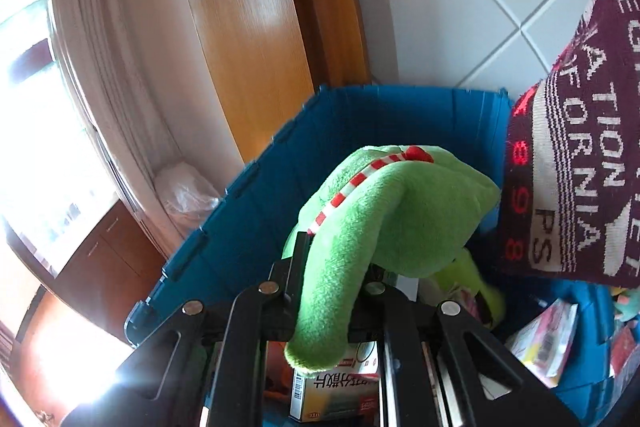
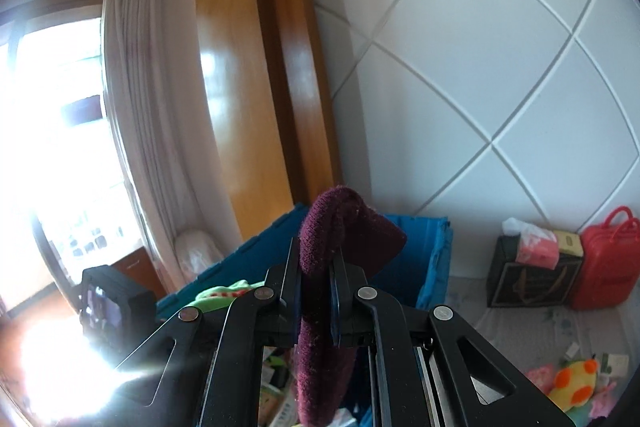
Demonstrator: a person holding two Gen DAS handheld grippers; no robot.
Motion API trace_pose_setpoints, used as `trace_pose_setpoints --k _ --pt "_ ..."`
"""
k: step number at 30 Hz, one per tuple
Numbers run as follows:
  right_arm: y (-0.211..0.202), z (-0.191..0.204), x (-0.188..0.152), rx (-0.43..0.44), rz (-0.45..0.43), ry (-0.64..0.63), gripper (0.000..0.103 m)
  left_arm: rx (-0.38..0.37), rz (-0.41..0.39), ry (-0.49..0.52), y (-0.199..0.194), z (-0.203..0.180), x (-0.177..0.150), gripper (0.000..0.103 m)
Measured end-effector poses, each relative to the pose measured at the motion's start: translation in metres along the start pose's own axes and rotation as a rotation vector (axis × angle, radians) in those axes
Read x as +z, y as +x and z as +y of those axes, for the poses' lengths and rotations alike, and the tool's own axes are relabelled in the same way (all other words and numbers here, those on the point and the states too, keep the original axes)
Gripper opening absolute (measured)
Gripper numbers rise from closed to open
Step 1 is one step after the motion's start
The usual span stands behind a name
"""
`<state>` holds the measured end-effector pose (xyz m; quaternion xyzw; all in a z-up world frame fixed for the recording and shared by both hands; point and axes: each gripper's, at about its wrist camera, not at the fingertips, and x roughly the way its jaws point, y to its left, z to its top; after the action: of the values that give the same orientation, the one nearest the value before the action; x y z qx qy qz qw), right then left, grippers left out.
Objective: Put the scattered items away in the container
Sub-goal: 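Lift and carry the green hat and maroon sock over the crate, then open both tools to drop the hat and sock into the crate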
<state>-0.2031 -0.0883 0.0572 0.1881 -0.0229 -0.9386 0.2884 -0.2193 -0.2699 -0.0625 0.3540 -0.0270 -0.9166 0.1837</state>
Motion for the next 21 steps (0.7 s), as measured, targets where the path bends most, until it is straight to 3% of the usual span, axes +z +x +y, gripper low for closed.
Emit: trace_pose_setpoints --k 3,7,10,12,13,21 --pt "0.032 0.007 -0.029 -0.004 0.084 0.012 0.010 -0.016 0.075 0.016 0.027 0.005 -0.012 0.012" --pt "0.072 0.011 -0.063 -0.004 0.208 0.051 0.010 -0.042 0.118 0.032 0.042 0.007 -0.023 0.016" --pt "0.093 0.013 -0.080 -0.006 0.300 0.046 0.010 -0.061 0.136 0.031 0.044 0.006 -0.028 0.028" --pt "0.101 0.011 -0.091 -0.018 0.342 0.042 0.010 -0.076 0.149 0.028 0.044 0.005 -0.031 0.051" --pt "0.104 0.011 -0.095 -0.024 0.360 0.038 0.010 -0.083 0.150 0.027 0.044 0.005 -0.033 0.056" --pt "0.125 0.016 -0.117 -0.075 0.505 0.003 0.011 -0.108 0.134 0.014 0.036 0.009 -0.034 0.069"
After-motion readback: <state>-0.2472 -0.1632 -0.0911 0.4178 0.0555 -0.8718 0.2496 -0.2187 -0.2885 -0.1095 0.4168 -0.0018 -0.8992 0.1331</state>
